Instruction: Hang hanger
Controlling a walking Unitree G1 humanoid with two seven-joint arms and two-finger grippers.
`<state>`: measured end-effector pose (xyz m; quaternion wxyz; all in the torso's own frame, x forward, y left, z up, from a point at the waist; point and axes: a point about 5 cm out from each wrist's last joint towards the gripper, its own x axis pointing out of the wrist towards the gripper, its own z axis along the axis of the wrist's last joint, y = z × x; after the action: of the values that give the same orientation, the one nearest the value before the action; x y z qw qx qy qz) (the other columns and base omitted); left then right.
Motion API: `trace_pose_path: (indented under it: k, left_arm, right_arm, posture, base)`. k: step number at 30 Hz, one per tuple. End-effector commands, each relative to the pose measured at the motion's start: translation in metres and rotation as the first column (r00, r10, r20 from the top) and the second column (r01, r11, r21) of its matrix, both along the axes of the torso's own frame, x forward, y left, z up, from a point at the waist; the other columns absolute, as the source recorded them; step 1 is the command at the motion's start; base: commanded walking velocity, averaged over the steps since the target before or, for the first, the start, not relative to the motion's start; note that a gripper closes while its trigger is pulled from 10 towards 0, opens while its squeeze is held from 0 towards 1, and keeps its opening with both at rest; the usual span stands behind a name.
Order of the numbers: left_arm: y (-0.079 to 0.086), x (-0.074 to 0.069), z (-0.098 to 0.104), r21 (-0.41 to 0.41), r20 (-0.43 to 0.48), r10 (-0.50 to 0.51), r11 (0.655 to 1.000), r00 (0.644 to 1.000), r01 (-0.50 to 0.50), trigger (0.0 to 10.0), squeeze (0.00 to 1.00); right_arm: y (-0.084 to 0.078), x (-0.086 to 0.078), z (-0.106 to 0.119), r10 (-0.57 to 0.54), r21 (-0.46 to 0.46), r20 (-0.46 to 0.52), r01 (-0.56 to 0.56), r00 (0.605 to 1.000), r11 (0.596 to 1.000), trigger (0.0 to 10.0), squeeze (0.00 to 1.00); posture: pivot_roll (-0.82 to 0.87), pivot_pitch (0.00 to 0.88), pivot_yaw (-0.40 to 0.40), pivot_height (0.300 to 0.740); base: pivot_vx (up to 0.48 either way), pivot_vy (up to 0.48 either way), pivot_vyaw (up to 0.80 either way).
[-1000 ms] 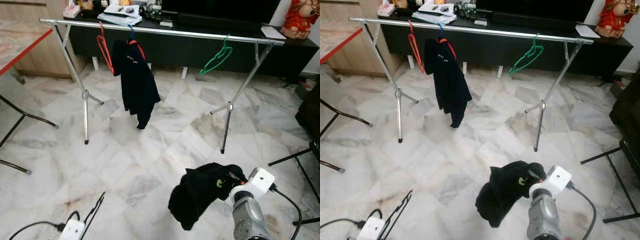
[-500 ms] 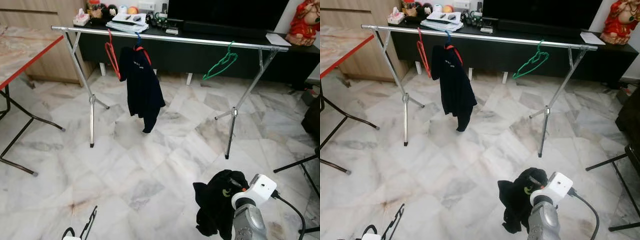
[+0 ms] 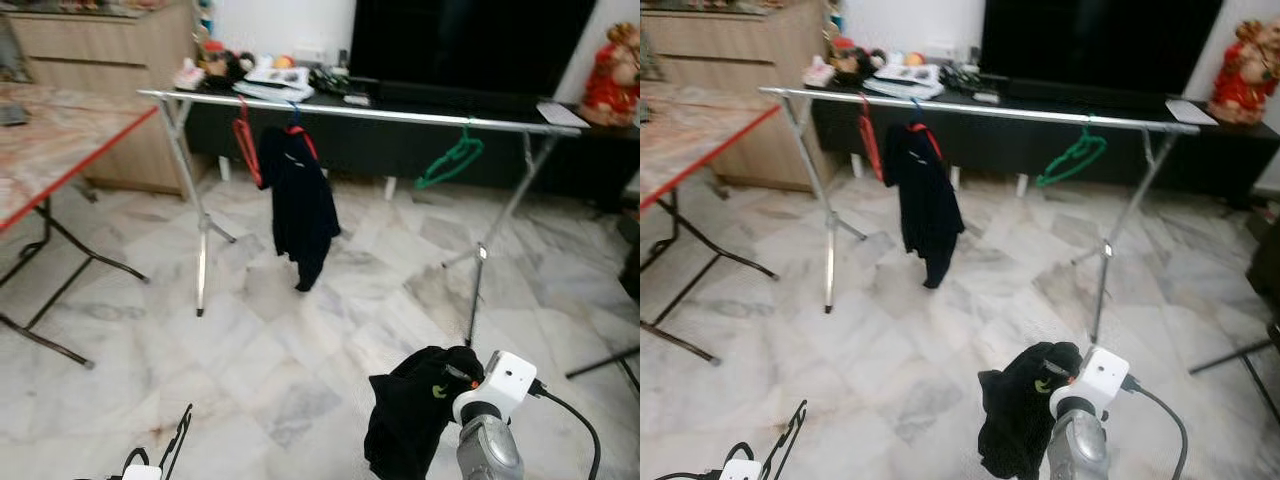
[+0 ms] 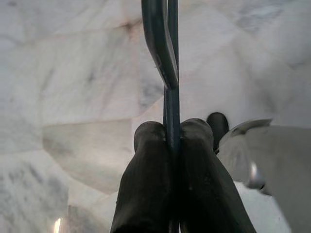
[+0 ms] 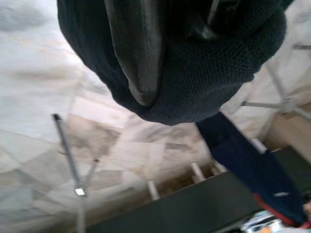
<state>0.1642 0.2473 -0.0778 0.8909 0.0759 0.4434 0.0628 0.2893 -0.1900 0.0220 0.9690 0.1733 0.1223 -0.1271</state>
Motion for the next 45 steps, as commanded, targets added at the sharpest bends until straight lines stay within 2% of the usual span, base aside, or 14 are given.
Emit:
trace_pose_path:
  k: [1, 9, 17, 36, 45]
  left_arm:
    - [0.003, -0.006, -0.002, 0.009, -0.035, 0.009, 1.000, 0.999, -0.009, 10.0, 0.00]
    - [0.005, -0.009, -0.004, 0.006, -0.049, 0.022, 1.000, 0.999, -0.022, 10.0, 0.00]
    - [0.009, -0.016, -0.005, 0.011, -0.075, 0.044, 0.999, 0.996, -0.044, 10.0, 0.00]
    - [0.006, -0.013, -0.005, -0.003, -0.071, 0.056, 0.998, 0.996, -0.057, 10.0, 0.00]
    - [0.008, -0.016, -0.006, -0.006, -0.082, 0.054, 0.999, 0.995, -0.054, 10.0, 0.00]
  right_arm:
    - [0.005, 0.006, 0.008, 0.016, -0.021, 0.038, -0.016, 0.999, 1.000, 10.0, 0.00]
    - [0.006, 0.004, 0.007, 0.005, -0.013, 0.031, -0.005, 1.000, 1.000, 10.0, 0.00]
    - [0.010, 0.010, 0.012, 0.013, -0.023, 0.042, -0.012, 0.999, 1.000, 10.0, 0.00]
    - [0.007, 0.016, 0.018, 0.019, -0.046, 0.059, -0.016, 0.998, 0.999, 10.0, 0.00]
    - [0.005, 0.017, 0.020, 0.012, -0.053, 0.066, -0.008, 0.998, 0.999, 10.0, 0.00]
  posture:
    - [0.02, 0.000, -0.023, 0.740]
    - [0.04, 0.038, -0.026, 0.740]
    - [0.04, 0.045, -0.028, 0.740]
    - [0.04, 0.083, -0.040, 0.740]
    - [0.03, 0.106, -0.035, 0.740]
  base:
    - [0.000, 0.461, 0.00]
    - [0.000, 0.457, 0.00]
    - [0.000, 0.460, 0.00]
    - [0.000, 0.455, 0.00]
    - [0.000, 0.450, 0.00]
